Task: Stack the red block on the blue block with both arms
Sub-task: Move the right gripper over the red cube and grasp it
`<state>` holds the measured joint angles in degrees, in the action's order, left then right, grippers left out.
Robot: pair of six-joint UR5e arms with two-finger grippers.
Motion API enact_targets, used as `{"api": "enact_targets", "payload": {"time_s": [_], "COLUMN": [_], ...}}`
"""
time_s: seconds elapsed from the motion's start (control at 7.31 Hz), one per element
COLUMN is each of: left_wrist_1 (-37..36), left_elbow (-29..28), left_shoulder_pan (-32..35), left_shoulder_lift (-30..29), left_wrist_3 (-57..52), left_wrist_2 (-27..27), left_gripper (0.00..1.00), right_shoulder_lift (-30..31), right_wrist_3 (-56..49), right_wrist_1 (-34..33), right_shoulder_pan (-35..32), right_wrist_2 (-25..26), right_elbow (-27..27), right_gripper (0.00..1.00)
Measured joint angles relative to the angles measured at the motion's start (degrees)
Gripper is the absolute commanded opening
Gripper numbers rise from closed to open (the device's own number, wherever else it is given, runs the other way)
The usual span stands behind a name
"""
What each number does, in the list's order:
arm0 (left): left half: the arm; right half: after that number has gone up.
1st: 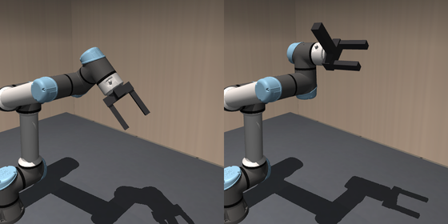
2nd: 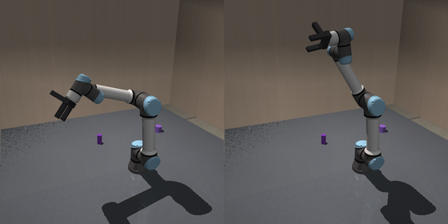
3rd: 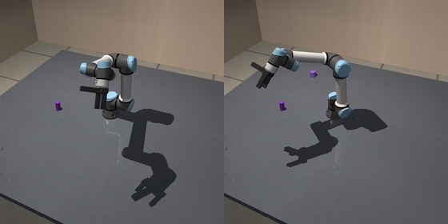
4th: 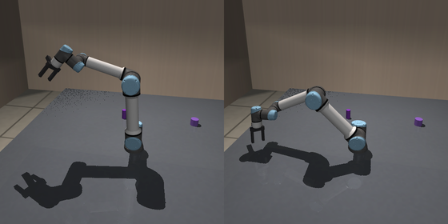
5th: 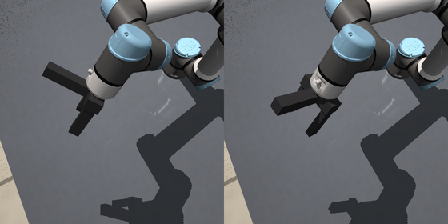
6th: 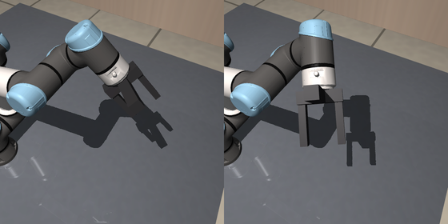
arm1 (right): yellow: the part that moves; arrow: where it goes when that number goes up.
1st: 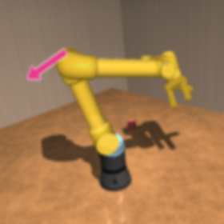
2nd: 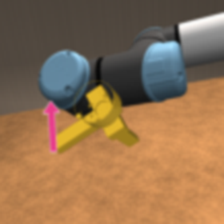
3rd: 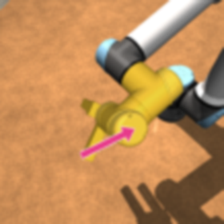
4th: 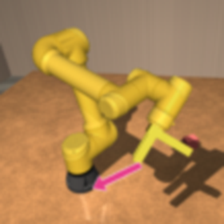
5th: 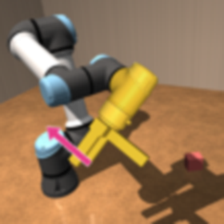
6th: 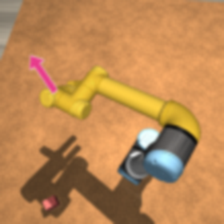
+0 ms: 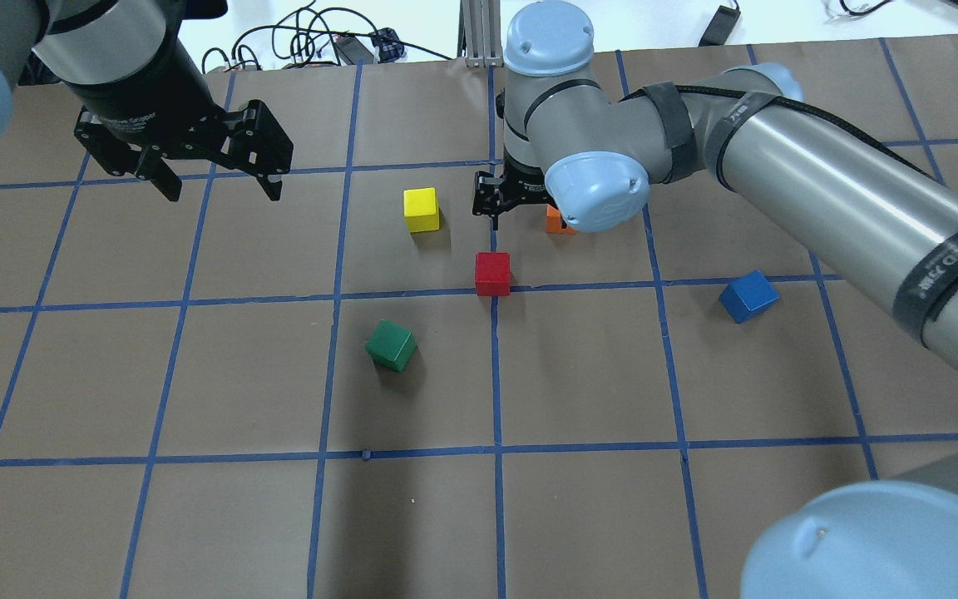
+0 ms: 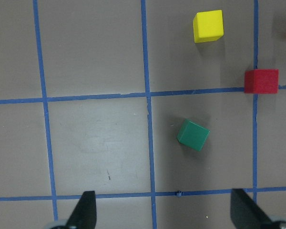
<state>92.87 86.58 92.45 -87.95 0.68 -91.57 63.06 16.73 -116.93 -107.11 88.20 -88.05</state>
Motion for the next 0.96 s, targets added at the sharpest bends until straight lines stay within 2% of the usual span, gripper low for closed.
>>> {"api": "enact_targets", "payload": {"time_s": [0.96], "left_wrist_1": [2.7], "left_elbow": [-1.5], "left_shoulder_pan": [-0.7], "left_shoulder_lift": [-0.8], "left_wrist_3": [-1.7], "left_wrist_2": [0.3], "left_gripper": [1.0], "right_shoulder_lift": [-5.3], "right_wrist_3": [0.1], "right_wrist_1": [-1.8], "right_shoulder_pan": [-0.9], "right_wrist_2": [-5.3], "right_elbow": [0.0], "right_gripper": [1.0]}}
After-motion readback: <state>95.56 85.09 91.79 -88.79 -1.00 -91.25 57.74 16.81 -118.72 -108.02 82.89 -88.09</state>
